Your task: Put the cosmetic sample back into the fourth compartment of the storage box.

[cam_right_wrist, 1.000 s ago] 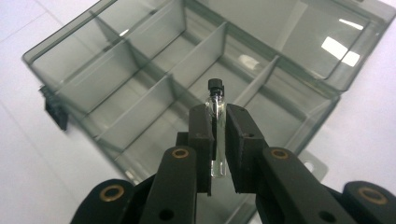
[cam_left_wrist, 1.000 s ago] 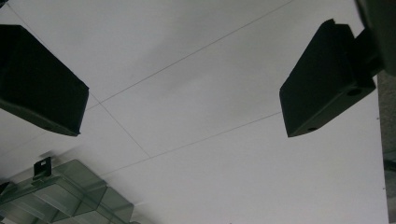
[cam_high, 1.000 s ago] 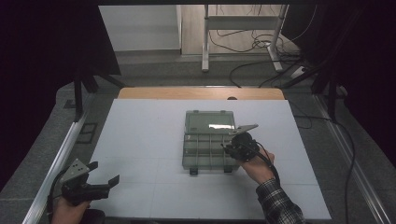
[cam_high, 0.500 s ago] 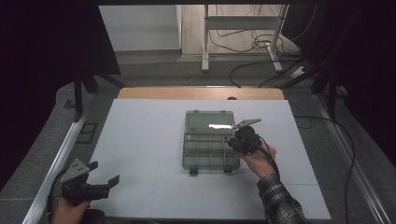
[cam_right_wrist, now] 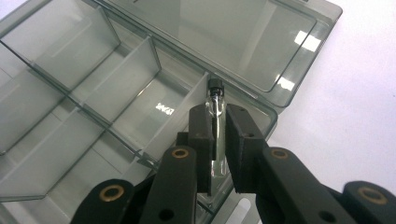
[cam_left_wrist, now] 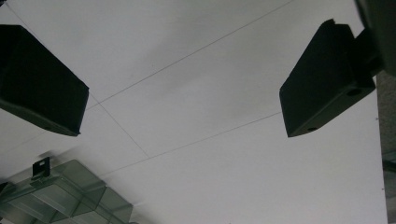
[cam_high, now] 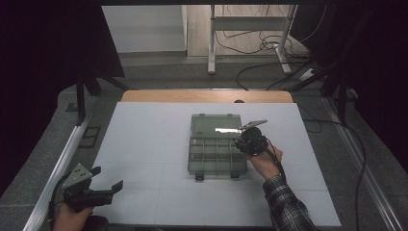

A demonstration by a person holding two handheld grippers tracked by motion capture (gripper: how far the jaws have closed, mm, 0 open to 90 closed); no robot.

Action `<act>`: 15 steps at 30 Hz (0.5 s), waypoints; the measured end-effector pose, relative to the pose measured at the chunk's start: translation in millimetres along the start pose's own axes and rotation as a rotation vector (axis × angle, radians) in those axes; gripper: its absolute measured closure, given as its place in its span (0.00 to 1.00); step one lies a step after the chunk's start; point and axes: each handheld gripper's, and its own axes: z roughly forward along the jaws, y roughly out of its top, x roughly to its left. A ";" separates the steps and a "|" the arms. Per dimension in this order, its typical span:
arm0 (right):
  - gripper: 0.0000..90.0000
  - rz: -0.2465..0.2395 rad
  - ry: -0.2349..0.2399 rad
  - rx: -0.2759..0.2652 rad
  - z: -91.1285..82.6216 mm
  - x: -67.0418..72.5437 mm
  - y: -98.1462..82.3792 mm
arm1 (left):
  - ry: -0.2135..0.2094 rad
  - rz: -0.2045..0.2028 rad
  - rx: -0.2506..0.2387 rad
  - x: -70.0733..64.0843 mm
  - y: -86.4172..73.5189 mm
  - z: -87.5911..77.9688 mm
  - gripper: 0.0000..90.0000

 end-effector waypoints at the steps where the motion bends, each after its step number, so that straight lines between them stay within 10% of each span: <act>1: 0.89 -0.002 -0.001 0.002 0.7 -0.1 -0.1 | 0.000 0.000 0.000 0.0 0.0 0.0 0.02; 15: 0.83 -0.001 0.010 0.009 1.8 1.5 -0.5 | -0.001 0.001 -0.002 0.0 -0.1 -0.1 0.02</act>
